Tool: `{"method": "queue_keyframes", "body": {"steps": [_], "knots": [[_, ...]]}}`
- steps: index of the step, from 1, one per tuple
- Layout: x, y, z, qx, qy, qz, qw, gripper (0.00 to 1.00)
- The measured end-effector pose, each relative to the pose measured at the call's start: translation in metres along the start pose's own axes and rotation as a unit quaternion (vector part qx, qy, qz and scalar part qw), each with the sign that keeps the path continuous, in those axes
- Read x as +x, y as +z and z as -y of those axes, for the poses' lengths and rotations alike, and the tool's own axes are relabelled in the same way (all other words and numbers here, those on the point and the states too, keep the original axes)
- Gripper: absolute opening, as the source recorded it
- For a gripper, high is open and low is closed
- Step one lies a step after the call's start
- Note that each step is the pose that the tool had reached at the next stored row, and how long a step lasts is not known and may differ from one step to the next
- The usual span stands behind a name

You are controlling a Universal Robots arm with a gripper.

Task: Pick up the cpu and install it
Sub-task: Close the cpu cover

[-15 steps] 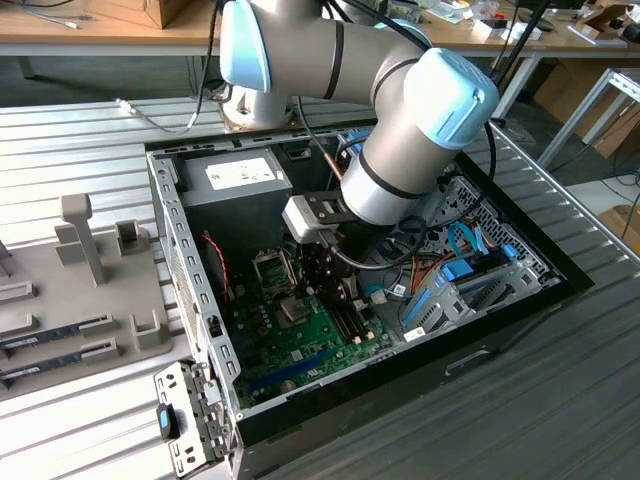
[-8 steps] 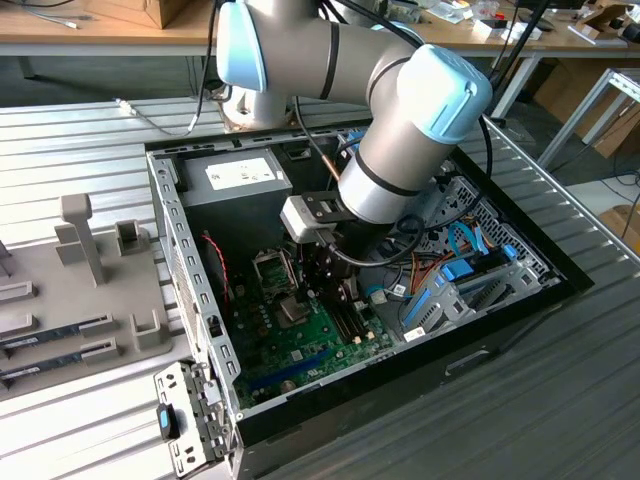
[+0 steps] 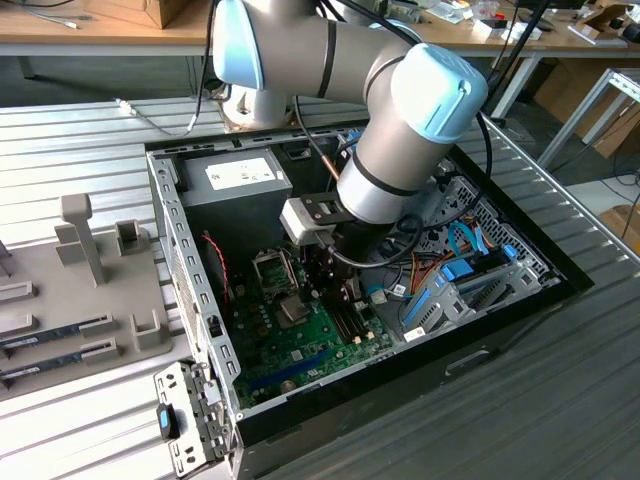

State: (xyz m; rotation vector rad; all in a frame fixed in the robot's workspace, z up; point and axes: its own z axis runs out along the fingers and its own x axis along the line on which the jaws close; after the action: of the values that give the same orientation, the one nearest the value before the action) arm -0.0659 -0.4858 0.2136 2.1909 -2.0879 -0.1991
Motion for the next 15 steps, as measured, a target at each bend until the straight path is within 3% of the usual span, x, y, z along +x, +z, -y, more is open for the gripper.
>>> {"method": "queue_keyframes", "body": {"steps": [1, 2, 3, 11, 13, 14, 15], "knots": [[0.0000, 0.0000, 0.0000, 0.0074, 0.000, -0.0012, 0.99997, 0.11], [0.0000, 0.0002, -0.0002, 0.0198, 0.000, -0.0028, 0.99980, 0.11], [0.0000, 0.0003, -0.0001, 0.0211, 0.000, -0.0028, 0.99977, 0.11], [-0.0001, 0.0005, -0.0026, 0.0211, -0.001, -0.0030, 0.99977, 0.11], [-0.0003, 0.0015, -0.0079, 0.0213, -0.002, -0.0001, 0.99977, 0.11], [-0.0005, 0.0021, -0.0104, 0.0215, -0.006, 0.0071, 0.99973, 0.11], [-0.0005, 0.0022, -0.0104, 0.0214, -0.019, 0.0072, 0.99956, 0.11]]}}
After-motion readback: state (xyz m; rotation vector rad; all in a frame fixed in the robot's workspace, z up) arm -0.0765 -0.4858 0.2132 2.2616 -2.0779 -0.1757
